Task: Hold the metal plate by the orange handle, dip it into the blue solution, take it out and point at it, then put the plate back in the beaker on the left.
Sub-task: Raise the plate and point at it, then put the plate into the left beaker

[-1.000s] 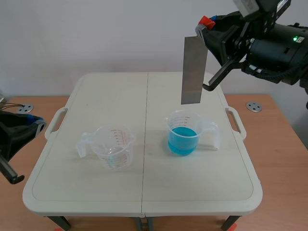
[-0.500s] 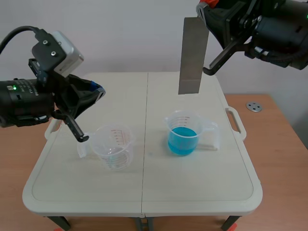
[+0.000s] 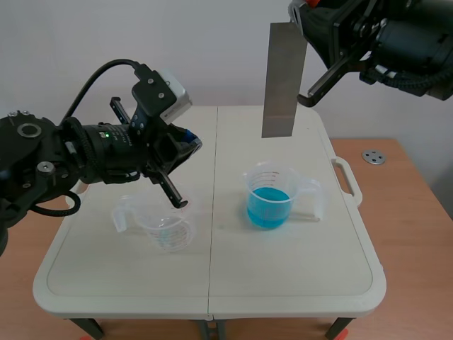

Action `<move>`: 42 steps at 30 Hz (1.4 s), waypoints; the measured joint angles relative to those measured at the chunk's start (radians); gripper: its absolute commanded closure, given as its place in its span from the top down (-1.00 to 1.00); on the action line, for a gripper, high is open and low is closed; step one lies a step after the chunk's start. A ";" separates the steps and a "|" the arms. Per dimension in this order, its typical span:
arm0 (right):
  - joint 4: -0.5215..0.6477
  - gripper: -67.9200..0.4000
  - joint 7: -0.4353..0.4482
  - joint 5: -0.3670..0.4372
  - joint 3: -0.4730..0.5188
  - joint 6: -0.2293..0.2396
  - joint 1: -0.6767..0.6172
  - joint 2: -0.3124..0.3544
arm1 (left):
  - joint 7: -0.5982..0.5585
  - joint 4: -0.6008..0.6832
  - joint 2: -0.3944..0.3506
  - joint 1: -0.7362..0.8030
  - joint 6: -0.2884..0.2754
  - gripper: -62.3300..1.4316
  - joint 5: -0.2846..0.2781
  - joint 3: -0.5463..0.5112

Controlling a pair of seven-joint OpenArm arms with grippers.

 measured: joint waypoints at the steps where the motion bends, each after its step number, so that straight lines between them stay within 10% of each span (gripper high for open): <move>1: 0.000 -0.95 0.000 0.000 0.000 0.000 0.000 0.000 | 0.000 -0.004 0.005 -0.008 0.000 -0.91 0.007 0.011; 42: 0.000 -0.95 -0.020 0.027 0.000 0.000 0.000 0.000 | -0.022 0.008 0.023 -0.039 0.029 -0.91 0.059 0.121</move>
